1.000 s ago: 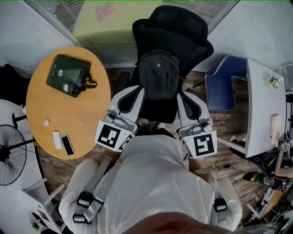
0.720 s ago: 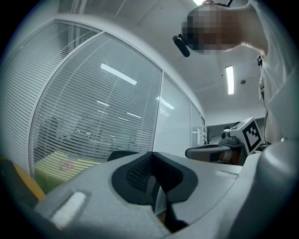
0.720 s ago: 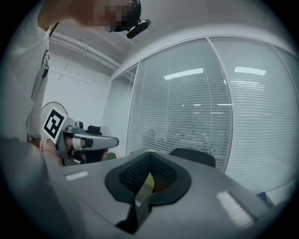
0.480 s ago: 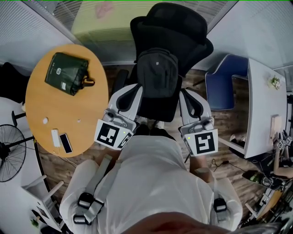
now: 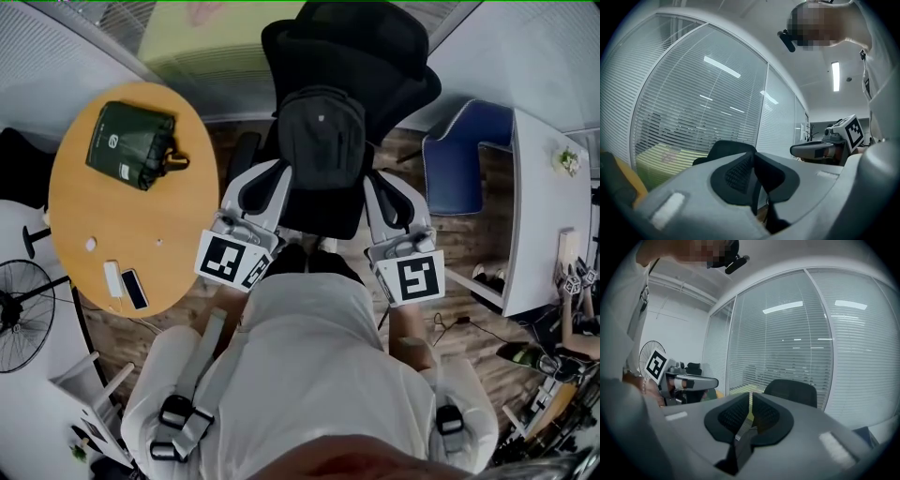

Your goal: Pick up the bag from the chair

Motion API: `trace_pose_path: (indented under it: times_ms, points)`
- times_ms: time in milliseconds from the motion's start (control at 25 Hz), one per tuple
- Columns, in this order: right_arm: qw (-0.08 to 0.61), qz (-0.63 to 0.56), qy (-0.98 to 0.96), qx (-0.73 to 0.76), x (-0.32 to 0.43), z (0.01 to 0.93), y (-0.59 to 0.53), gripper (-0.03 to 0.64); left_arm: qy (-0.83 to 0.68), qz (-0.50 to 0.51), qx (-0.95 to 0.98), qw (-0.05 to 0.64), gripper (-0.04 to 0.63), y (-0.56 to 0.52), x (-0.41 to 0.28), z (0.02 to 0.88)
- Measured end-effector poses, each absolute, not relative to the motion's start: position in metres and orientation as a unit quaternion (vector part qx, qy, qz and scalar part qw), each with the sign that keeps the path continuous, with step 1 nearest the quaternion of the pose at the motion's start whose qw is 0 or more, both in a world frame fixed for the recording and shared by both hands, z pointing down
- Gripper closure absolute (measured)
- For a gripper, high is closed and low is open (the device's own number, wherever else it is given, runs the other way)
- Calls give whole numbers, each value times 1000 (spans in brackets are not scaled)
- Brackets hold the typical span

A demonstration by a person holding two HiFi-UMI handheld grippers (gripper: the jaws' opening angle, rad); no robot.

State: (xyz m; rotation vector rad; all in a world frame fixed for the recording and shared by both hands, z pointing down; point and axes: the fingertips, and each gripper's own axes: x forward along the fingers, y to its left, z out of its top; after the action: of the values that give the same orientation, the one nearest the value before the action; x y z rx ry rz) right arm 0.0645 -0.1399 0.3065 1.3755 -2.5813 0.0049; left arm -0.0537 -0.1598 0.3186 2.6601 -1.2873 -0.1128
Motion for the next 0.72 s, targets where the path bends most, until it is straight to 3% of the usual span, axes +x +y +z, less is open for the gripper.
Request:
trace_pose_path:
  times_ms: [720]
  points:
    - [173,24,-860,480,86,425,-188,557,-447,28,882,148,529,-206,-57,450]
